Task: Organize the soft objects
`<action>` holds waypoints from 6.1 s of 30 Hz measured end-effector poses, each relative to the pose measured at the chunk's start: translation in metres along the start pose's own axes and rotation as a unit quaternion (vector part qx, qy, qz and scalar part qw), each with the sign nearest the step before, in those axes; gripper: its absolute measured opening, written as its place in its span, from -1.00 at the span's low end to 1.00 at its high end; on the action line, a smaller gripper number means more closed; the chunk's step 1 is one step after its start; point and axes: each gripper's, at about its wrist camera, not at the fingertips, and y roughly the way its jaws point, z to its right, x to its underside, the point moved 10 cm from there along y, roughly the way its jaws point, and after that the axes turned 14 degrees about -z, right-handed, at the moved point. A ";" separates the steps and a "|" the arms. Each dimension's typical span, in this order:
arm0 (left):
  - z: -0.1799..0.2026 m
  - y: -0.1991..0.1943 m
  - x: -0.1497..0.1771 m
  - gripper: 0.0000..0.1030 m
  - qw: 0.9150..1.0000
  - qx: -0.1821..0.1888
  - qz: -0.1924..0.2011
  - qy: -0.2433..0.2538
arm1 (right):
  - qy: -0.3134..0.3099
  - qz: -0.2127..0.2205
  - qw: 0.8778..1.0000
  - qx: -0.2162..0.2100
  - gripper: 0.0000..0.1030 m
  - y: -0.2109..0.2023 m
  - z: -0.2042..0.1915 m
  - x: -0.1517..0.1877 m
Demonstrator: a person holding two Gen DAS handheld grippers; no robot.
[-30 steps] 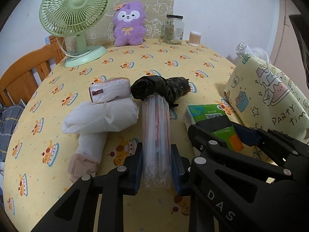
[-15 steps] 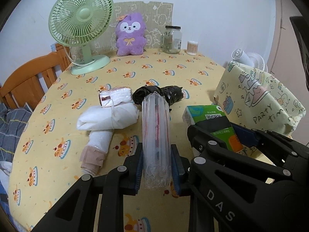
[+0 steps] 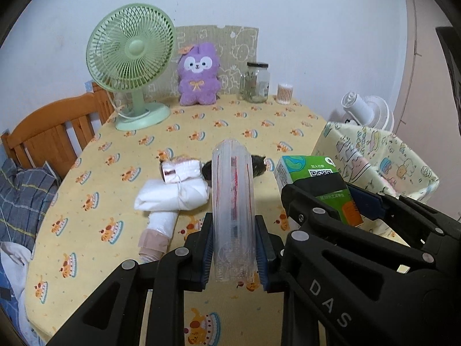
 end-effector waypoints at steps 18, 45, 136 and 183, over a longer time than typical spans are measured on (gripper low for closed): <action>-0.008 -0.045 -0.028 -0.51 0.999 -0.012 0.042 -0.010 | -0.021 0.036 0.999 -0.003 0.01 -0.042 -0.019 -0.030; 0.001 -0.065 -0.060 -0.51 0.997 -0.022 0.069 -0.012 | -0.027 0.069 0.997 -0.008 0.01 -0.070 -0.010 -0.067; 0.183 0.040 -0.078 0.52 0.990 0.040 -0.027 0.130 | 0.113 0.016 0.993 0.024 0.52 -0.014 0.197 -0.045; 0.110 -0.040 -0.074 0.73 0.995 0.030 0.044 0.086 | 0.071 0.060 0.994 0.062 0.76 -0.083 0.115 -0.054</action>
